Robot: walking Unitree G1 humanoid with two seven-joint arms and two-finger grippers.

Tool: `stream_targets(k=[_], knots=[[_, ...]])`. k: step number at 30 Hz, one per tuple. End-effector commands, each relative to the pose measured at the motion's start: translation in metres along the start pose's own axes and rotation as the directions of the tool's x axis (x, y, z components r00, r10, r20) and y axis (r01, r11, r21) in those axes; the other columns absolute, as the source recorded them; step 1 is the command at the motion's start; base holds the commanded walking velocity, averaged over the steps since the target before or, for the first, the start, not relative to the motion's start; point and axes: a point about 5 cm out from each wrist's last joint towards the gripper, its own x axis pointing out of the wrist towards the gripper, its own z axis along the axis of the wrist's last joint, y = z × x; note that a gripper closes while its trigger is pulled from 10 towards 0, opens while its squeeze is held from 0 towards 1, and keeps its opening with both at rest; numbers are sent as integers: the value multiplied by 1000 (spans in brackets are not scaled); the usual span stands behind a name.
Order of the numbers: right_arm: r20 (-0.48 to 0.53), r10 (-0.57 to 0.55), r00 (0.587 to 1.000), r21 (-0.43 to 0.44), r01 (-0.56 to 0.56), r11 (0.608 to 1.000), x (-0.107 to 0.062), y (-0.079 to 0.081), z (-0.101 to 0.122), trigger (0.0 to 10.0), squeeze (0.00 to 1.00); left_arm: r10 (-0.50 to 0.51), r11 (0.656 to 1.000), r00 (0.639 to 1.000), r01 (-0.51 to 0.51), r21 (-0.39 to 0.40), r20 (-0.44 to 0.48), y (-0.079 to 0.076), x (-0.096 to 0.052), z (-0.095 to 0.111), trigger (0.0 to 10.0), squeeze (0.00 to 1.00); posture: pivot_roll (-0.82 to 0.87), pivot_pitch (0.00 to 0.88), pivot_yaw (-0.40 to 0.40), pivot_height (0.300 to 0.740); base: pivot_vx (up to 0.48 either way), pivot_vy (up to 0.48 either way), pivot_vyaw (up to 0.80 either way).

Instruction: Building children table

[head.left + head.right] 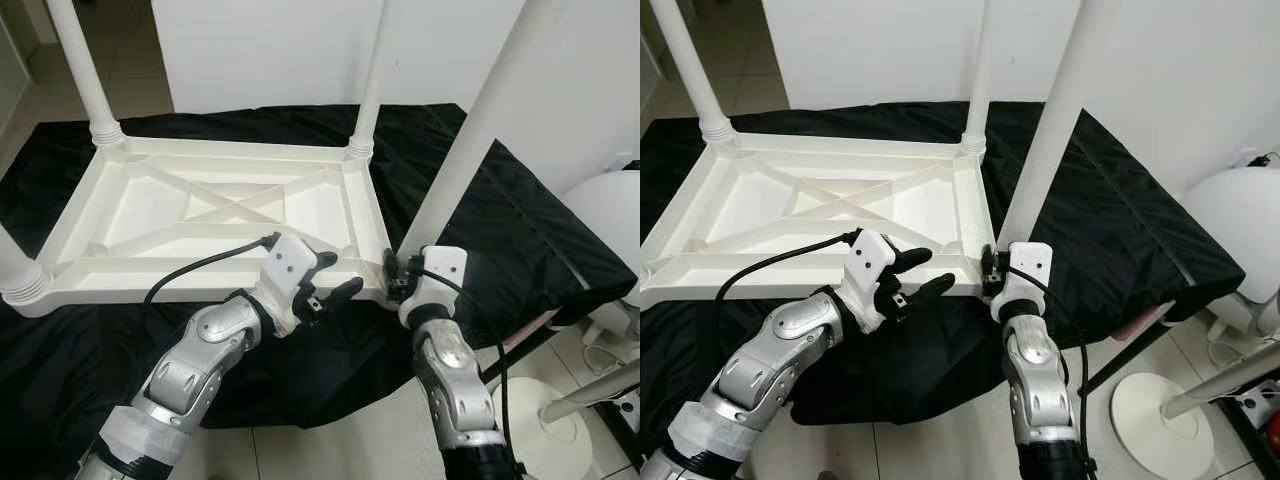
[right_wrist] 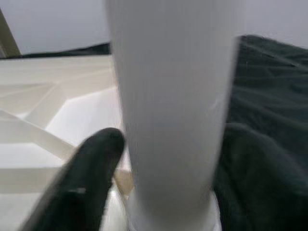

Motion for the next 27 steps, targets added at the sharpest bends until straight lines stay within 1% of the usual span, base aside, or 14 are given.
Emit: stream_targets(k=[1, 2, 3, 5, 8, 9, 11, 16, 19, 21, 22, 23, 25, 27], knots=[[16, 42, 999, -6, -42, 999, -1, -4, 6, 10000, 1000, -80, 997, 997, 80, 5, -17, -4, 3, -3, 10000, 0, -78, 34, -55, 740, 0, 0, 0], [16, 42, 999, -6, -42, 999, -1, -4, 6, 10000, 1000, -80, 997, 997, 80, 5, -17, -4, 3, -3, 10000, 0, -78, 34, -55, 740, 0, 0, 0], [31, 80, 996, -26, -80, 996, 0, -9, 11, 10000, 0, -89, 996, 996, 89, 16, -24, -5, 4, -5, 10000, 0, -89, 26, -49, 740, 0, 0, 0], [31, 80, 996, -26, -80, 996, 0, -9, 11, 10000, 0, -89, 996, 996, 89, 16, -24, -5, 4, -5, 10000, 0, -89, 26, -49, 740, 0, 0, 0], [45, 191, 981, -63, -188, 980, 1, -19, 17, 10000, 0, -99, 995, 995, 100, 28, -27, -6, 8, -5, 10000, 0, -93, 15, -40, 740, 0, 0, 0], [19, 254, 967, -105, -251, 962, 3, -27, 16, 10000, 0, -103, 994, 994, 104, 28, -18, -5, 12, -3, 10000, 0, -89, 4, -24, 740, 0, 0, 0], [19, 254, 967, -105, -251, 962, 3, -27, 16, 10000, 0, -103, 994, 994, 104, 28, -18, -5, 12, -3, 10000, 0, -89, 4, -24, 740, 0, 0, 0], [-37, 336, 941, -164, -337, 927, 7, -38, 11, 10000, 0, -109, 993, 994, 109, 35, -11, -5, 15, -1, 10000, 0, -73, 0, -26, 740, 0, 0, 0], [-200, 521, 830, -158, -552, 819, 19, -46, -7, 10000, 0, -106, 993, 994, 106, 45, -12, -2, 16, -2, 10000, 0, -58, 0, -14, 740, 0, 0, 0], [-200, 521, 830, -158, -552, 819, 19, -46, -7, 10000, 0, -106, 993, 994, 106, 45, -12, -2, 16, -2, 10000, 0, -58, 0, -14, 740, 0, 0, 0], [-239, 561, 792, -154, -602, 784, 22, -45, -10, 10000, 0, -96, 994, 995, 97, 51, -12, 1, 17, -1, 10000, 0, -53, 0, -8, 740, 0, 0, 0], [-239, 561, 792, -154, -602, 784, 22, -45, -10, 10000, 0, -96, 994, 995, 97, 51, -12, 1, 17, -1, 10000, 0, -53, 0, -8, 740, 0, 0, 0], [-277, 609, 744, -154, -659, 736, 32, -43, -10, 10000, 0, -78, 995, 997, 78, 57, 3, 9, 18, 7, 10000, 0, -26, 0, 18, 740, 0, 0, 0], [-285, 619, 732, -152, -672, 725, 36, -42, -9, 10000, 0, -75, 995, 997, 75, 59, 7, 11, 19, 9, 10000, 0, -26, 0, 18, 740, 0, 0, 0]])
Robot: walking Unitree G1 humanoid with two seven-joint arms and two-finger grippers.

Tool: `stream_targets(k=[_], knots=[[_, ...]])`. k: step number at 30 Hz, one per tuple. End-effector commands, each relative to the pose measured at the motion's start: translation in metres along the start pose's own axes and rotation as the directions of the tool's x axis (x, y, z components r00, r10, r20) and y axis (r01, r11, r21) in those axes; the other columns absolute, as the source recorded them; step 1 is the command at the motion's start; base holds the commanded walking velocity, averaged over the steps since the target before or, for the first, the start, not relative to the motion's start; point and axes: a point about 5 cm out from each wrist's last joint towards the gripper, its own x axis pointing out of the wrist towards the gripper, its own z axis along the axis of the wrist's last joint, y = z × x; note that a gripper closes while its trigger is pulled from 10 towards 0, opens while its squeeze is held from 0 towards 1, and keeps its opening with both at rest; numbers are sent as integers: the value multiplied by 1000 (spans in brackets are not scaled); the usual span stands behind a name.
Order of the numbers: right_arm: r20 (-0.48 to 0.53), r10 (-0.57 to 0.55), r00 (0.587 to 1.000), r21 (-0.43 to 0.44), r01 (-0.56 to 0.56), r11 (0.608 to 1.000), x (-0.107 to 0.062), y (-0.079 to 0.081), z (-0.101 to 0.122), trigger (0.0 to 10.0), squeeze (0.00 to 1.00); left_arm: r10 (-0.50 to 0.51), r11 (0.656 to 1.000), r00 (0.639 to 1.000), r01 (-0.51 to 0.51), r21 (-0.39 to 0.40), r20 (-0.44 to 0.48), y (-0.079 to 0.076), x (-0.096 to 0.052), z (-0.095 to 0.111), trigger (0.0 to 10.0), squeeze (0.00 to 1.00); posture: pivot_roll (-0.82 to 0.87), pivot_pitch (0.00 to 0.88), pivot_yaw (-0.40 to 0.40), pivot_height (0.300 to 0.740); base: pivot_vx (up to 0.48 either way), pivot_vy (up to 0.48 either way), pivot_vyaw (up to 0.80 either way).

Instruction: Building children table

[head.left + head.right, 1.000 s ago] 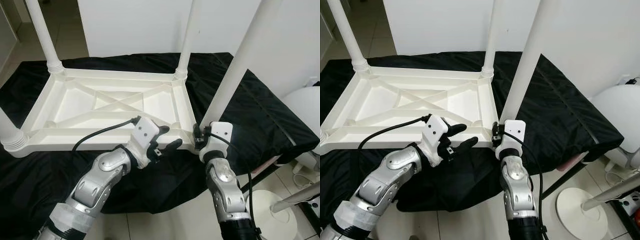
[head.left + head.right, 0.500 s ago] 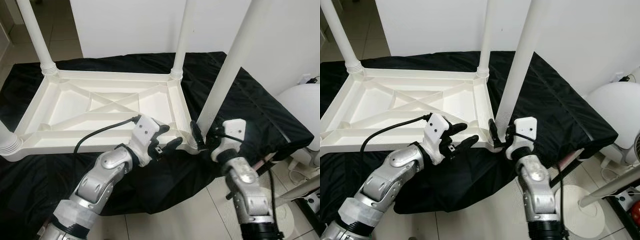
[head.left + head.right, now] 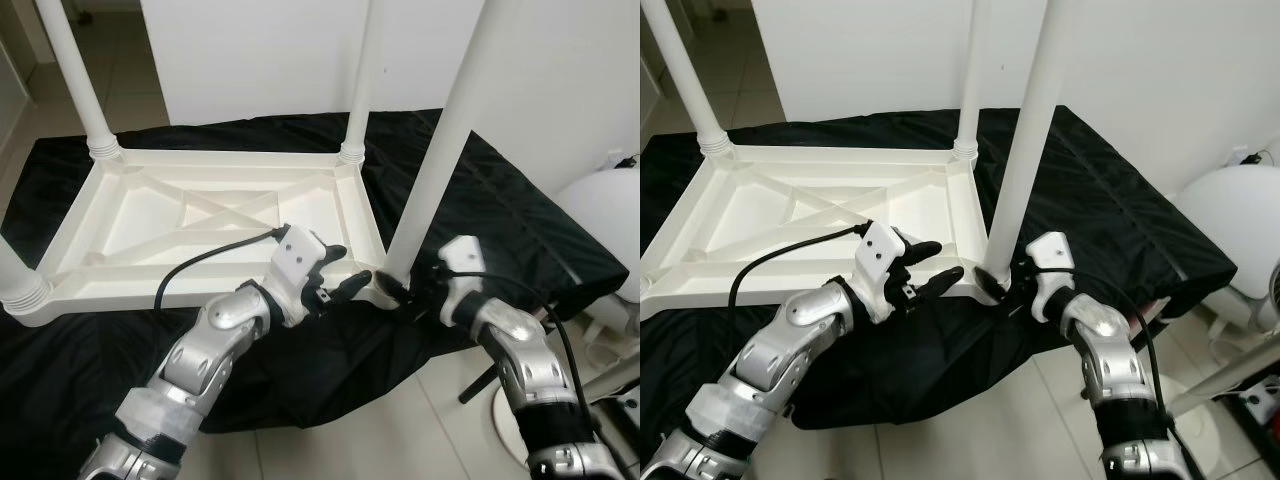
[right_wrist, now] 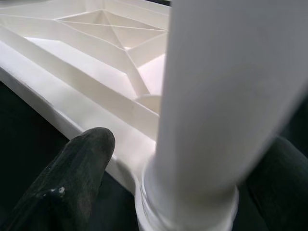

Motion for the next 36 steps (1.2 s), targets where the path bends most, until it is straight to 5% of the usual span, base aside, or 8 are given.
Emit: stream_targets(k=[1, 10, 11, 13, 14, 26, 27, 36], knots=[[-19, 24, 1000, -9, -24, 1000, 4, -4, -1, 10000, 0, -76, 997, 997, 76, -5, -5, -1, -2, 0, 10000, 0, -15, 0, 22, 740, 0, 0, 0], [-26, 89, 996, -26, -90, 996, 18, -9, 4, 10000, 0, -93, 996, 996, 93, 8, -10, -3, -1, 0, 10000, 0, 4, 0, 14, 740, 0, 0, 0], [-41, 109, 993, -29, -110, 994, 22, -8, 2, 8784, 0, -92, 996, 996, 92, 8, -8, -4, -1, 0, 10000, 0, 7, 0, 6, 740, 0, 0, 0], [-51, 126, 991, -30, -128, 991, 24, -8, 0, 8784, 0, -91, 996, 996, 91, 8, -6, -4, -1, 0, 10000, 0, 8, 0, 1, 740, 0, 0, 0], [-59, 140, 988, -30, -142, 989, 24, -7, -2, 0, 0, -91, 996, 996, 91, 7, -5, -5, 0, 0, 10000, 0, 9, 0, -5, 740, 0, 0, 0], [-45, 147, 988, 47, -145, 988, 13, -4, -19, 0, 0, -141, 990, 988, 139, -27, -68, -20, -8, -23, 10000, 0, -4, 0, -22, 740, 0, 0, 0], [-39, 138, 990, 58, -136, 989, 11, -2, -21, 10000, 0, -153, 988, 985, 150, -38, -77, -22, -8, -27, 10000, 0, -7, 0, -23, 740, 0, 0, 0], [26, -96, 995, 131, 92, 987, 3, -4, -23, 10000, 0, -196, 980, 975, 191, -49, -109, -28, -14, -35, 10000, 0, -30, 0, -9, 740, 0, 0, 0]])
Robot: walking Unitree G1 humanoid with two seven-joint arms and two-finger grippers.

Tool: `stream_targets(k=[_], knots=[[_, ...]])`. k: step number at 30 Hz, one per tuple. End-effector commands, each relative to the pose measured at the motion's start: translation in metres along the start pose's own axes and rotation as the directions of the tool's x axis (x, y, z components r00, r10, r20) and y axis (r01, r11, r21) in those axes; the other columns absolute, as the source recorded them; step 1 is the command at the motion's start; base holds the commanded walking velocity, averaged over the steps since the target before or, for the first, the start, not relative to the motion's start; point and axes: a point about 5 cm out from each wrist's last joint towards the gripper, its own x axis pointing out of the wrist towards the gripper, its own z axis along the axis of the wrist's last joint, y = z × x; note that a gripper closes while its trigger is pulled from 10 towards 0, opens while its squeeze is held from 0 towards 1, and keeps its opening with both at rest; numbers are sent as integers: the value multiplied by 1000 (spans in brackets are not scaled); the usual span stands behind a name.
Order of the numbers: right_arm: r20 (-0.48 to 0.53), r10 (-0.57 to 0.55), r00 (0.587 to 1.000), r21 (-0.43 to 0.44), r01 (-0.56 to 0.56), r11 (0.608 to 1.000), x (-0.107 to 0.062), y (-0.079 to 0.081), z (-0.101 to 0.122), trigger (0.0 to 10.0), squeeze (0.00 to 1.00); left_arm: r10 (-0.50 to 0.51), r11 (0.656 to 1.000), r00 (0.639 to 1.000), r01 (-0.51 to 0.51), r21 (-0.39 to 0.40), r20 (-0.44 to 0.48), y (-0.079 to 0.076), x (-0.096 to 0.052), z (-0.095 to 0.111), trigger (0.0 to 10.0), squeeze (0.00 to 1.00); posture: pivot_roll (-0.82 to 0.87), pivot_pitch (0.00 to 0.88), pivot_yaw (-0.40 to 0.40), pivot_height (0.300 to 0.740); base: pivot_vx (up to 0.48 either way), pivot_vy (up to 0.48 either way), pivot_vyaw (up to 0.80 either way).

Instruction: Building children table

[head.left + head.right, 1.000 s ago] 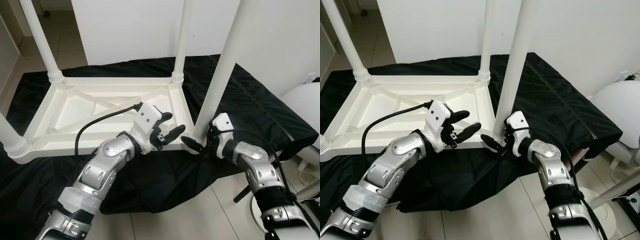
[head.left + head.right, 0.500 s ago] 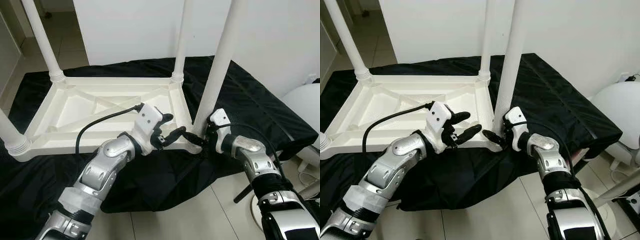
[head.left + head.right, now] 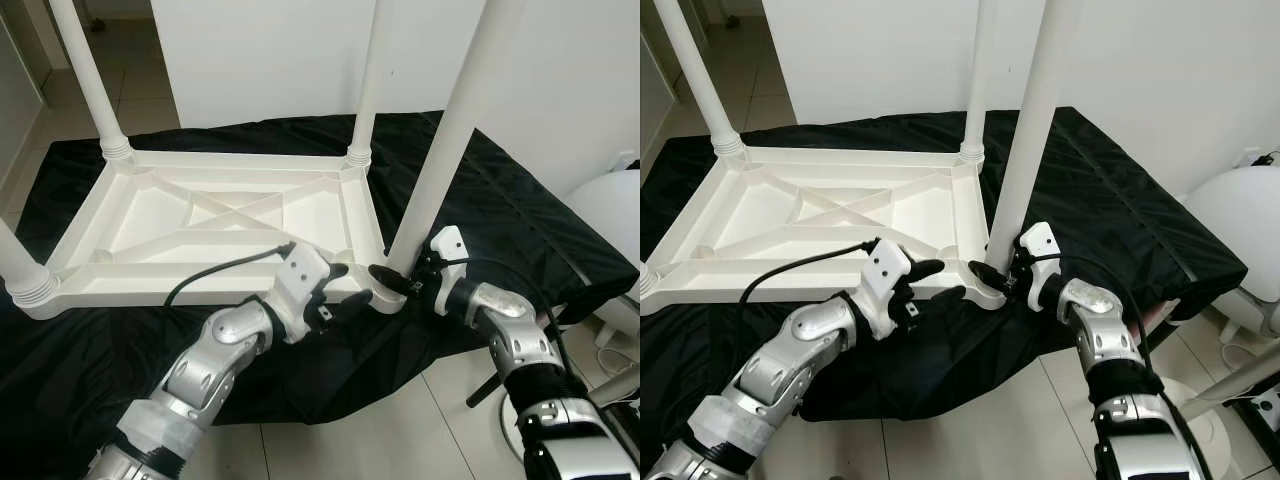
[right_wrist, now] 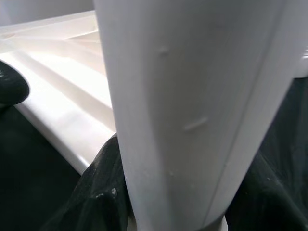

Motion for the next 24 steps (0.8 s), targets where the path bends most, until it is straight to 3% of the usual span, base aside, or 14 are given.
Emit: stream_targets(k=[1, 4, 6, 10, 11, 12, 13, 14, 15, 18, 19, 21, 24], knots=[[-36, -66, 997, 54, 68, 996, -4, 2, -12, 10000, 0, -156, 988, 988, 156, 8, -21, -9, -2, -3, 10000, 0, -30, 0, -9, 740, 0, 0, 0], [-24, -129, 991, 63, 130, 989, -4, 3, -11, 10000, 0, -158, 987, 987, 158, 11, -23, -8, -3, -3, 10000, 0, -31, 0, -10, 740, 0, 0, 0], [-2, -244, 970, 101, 243, 965, -3, 12, -9, 10000, 0, -159, 987, 987, 159, 16, -29, -7, -4, -3, 10000, 0, -32, 0, -9, 740, 0, 0, 0], [2, -308, 951, 130, 305, 943, -1, 21, -9, 10000, 0, -159, 987, 987, 159, 19, -32, -6, -6, -4, 10000, 0, -33, 0, -10, 740, 0, 0, 0], [4, -394, 919, 178, 387, 905, 4, 32, -9, 10000, 0, -160, 987, 986, 161, 22, -37, -6, -7, -4, 10000, 0, -34, 0, -11, 740, 0, 0, 0], [4, -394, 919, 178, 387, 905, 4, 32, -9, 10000, 0, -160, 987, 986, 161, 22, -37, -6, -7, -4, 10000, 0, -34, 0, -11, 740, 0, 0, 0], [-2, -518, 855, 223, 506, 833, 7, 41, -9, 10000, 0, -162, 986, 986, 163, 24, -42, -5, -8, -4, 10000, 0, -35, 0, -12, 740, 0, 0, 0], [-2, -518, 855, 223, 506, 833, 7, 41, -9, 10000, 0, -162, 986, 986, 163, 24, -42, -5, -8, -4, 10000, 0, -35, 0, -12, 740, 0, 0, 0], [-35, -626, 779, 250, 614, 749, 8, 48, -11, 10000, 0, -164, 986, 985, 165, 26, -46, -4, -9, -4, 10000, 0, -37, 0, -13, 740, 0, 0, 0], [-35, -626, 779, 250, 614, 749, 8, 48, -11, 10000, 0, -164, 986, 985, 165, 26, -46, -4, -9, -4, 10000, 0, -37, 0, -13, 740, 0, 0, 0], [-56, -686, 726, 268, 673, 690, 12, 56, -12, 10000, 0, -164, 985, 985, 166, 39, -52, -3, -9, -4, 10000, 0, -32, 0, -18, 740, 0, 0, 0], [-47, -700, 712, 278, 683, 676, 14, 61, -10, 10000, 0, -161, 986, 986, 163, 47, -51, -1, -9, -3, 10000, 0, -32, 0, -19, 740, 0, 0, 0], [-28, -681, 731, 273, 661, 699, 16, 66, -5, 10000, 0, -154, 986, 987, 156, 60, -49, 1, -9, -1, 10000, 0, -37, 0, -24, 740, 0, 0, 0]])
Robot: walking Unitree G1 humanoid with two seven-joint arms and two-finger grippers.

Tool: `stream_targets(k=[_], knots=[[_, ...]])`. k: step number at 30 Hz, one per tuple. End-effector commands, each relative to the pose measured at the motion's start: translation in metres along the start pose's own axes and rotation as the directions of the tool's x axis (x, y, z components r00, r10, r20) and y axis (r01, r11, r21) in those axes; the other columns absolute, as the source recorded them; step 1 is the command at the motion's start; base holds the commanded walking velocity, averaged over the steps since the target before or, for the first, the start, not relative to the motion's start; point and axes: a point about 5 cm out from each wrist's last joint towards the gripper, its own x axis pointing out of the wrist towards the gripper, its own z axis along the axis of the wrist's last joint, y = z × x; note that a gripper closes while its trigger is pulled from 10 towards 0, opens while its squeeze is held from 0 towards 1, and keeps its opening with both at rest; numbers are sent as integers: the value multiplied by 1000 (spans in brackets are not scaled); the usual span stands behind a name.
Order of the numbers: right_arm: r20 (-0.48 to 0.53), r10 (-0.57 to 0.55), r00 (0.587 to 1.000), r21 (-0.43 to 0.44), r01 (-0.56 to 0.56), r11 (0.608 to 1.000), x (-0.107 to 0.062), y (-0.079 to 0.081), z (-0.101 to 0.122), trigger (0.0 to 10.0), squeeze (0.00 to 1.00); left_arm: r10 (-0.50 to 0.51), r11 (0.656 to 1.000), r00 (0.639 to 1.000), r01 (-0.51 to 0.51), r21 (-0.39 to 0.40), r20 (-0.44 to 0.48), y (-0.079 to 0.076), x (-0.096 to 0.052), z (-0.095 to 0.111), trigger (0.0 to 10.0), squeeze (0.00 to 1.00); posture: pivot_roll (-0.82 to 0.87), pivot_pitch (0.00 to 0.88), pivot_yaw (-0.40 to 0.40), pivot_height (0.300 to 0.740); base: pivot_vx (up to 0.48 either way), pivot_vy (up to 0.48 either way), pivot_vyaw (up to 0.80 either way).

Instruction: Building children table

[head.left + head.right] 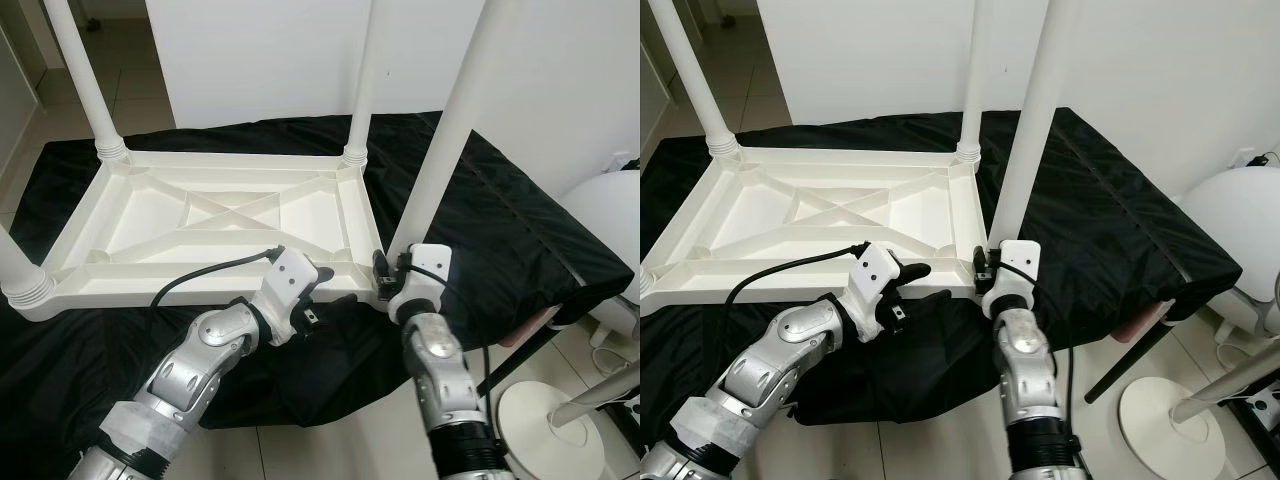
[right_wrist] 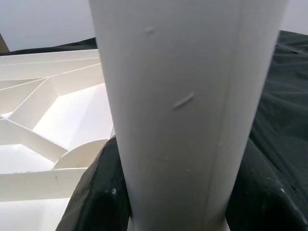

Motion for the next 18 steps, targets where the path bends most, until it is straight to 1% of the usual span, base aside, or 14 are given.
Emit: stream_targets(k=[1, 2, 3, 7, 9, 10, 12, 13, 16, 17, 18], knots=[[-31, -2, 1000, 74, 4, 997, -8, 6, -6, 10000, 306, -163, 986, 987, 163, 28, -3, -6, 0, 2, 10000, 0, -37, 0, -24, 740, 0, 0, 0], [-31, -2, 1000, 74, 4, 997, -8, 6, -6, 10000, 306, -163, 986, 987, 163, 28, -3, -6, 0, 2, 10000, 0, -37, 0, -24, 740, 0, 0, 0], [-21, 32, 999, 109, -29, 994, -10, 10, -3, 10000, 1000, -159, 987, 987, 159, 28, 0, -6, 0, 3, 10000, 0, -37, 0, -24, 740, 0, 0, 0], [-15, 40, 999, 127, -38, 991, -12, 11, 0, 10000, 1000, -157, 987, 988, 157, 27, 2, -6, 0, 3, 10000, 0, -40, 0, -31, 740, 0, 0, 0], [-9, 32, 999, 115, -31, 993, -14, 12, 3, 10000, 1000, -158, 987, 987, 158, 25, 4, -7, 1, 3, 10000, 0, -42, 0, -34, 740, 0, 0, 0], [9, 46, 999, 105, -47, 993, -15, 11, 6, 10000, 463, -159, 987, 987, 159, 25, 7, -8, 1, 3, 10000, 0, -43, 0, -40, 740, 0, 0, 0], [22, 56, 998, 97, -58, 994, -16, 11, 7, 10000, 463, -160, 987, 987, 160, 25, 8, -8, 1, 3, 10000, 0, -43, 0, -40, 740, 0, 0, 0], [34, 93, 995, 86, -96, 992, -17, 9, 9, 10000, 0, -160, 987, 987, 159, 24, 11, -9, 1, 4, 10000, 0, -44, 0, -43, 740, 0, 0, 0], [40, 119, 992, 79, -122, 989, -17, 8, 10, 10000, 0, -160, 987, 987, 159, 24, 12, -9, 1, 4, 10000, 0, -44, 0, -43, 740, 0, 0, 0], [42, 147, 988, 71, -150, 986, -18, 5, 10, 10000, 0, -160, 987, 987, 159, 25, 13, -9, 1, 4, 10000, 0, -45, 0, -47, 740, 0, 0, 0], [42, 199, 979, 42, -200, 979, -19, -1, 10, 10000, 0, -159, 987, 987, 159, 26, 14, -10, 1, 4, 10000, 0, -44, 0, -52, 740, 0, 0, 0]])
